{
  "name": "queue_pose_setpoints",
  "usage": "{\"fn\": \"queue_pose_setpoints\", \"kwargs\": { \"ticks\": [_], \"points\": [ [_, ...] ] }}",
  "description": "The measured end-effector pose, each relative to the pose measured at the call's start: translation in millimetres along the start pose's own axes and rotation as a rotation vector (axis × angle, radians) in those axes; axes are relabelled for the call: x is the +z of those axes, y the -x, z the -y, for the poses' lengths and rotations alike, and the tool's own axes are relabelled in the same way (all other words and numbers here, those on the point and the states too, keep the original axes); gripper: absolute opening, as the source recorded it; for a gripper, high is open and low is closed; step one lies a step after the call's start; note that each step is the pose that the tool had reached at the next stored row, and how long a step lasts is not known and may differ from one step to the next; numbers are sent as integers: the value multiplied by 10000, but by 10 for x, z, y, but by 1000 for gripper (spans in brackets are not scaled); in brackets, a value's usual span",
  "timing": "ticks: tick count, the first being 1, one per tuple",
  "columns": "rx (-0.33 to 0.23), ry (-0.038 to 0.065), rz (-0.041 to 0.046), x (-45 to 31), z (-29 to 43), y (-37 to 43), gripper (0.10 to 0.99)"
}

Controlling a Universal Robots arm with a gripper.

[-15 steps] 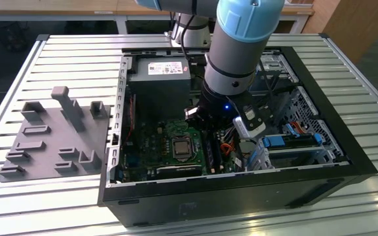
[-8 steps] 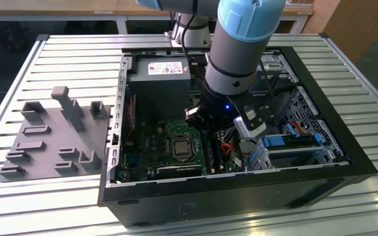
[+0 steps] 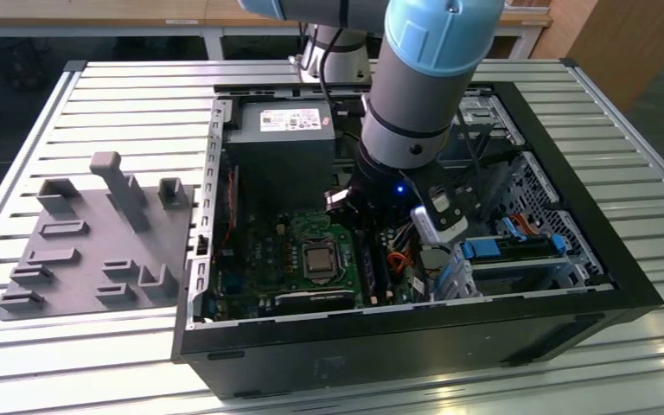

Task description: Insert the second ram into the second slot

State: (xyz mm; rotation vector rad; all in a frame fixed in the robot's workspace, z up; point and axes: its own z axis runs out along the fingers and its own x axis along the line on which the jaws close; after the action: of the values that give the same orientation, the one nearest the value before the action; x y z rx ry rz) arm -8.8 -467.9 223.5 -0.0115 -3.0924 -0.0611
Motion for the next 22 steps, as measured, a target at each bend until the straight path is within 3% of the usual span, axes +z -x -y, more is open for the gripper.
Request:
{"fn": "queue_pose_setpoints", "kwargs": {
  "ticks": [22],
  "points": [
    [-1,2,-1,-13,23,13,118]
  ]
}}
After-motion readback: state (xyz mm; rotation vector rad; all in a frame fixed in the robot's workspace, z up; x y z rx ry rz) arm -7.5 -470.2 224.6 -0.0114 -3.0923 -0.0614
